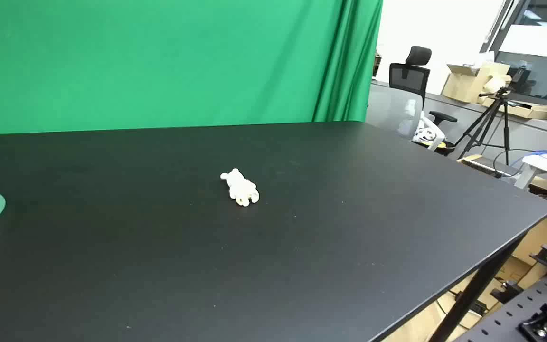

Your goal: Move the object to the right

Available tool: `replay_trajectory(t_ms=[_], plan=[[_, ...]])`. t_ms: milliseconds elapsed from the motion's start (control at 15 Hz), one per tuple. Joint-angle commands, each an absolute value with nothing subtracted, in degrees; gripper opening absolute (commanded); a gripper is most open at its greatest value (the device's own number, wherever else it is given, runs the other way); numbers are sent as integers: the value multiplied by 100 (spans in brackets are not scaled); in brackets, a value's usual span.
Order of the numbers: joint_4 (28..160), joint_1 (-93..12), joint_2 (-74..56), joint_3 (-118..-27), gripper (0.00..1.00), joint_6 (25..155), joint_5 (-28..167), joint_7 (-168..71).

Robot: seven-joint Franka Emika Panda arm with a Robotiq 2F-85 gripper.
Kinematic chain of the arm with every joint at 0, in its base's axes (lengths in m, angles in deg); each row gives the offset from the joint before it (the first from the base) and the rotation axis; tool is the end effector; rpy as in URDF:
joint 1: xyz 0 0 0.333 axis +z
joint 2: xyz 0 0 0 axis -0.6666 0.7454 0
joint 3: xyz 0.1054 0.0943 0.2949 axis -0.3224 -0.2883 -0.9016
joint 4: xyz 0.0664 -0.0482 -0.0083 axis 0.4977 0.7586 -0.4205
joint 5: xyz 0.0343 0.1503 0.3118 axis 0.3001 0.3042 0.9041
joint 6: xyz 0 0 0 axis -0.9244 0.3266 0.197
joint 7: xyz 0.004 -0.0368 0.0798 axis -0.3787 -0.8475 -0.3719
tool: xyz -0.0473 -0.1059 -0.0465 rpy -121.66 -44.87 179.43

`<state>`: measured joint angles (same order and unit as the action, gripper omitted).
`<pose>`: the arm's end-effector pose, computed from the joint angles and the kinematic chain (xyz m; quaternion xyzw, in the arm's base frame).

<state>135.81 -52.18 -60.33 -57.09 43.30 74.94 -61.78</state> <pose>0.2502 -0.1606 0.5240 -0.9772 0.1414 0.0717 0.1411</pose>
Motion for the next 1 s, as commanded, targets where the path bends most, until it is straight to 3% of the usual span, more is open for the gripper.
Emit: replay_trajectory(t_ms=[0,933], plan=[[13581,-5337,-6002,-5799,100,4318,7540,-6250],[13654,-5338,-5951,-5802,100,4319,7540,-6283]])
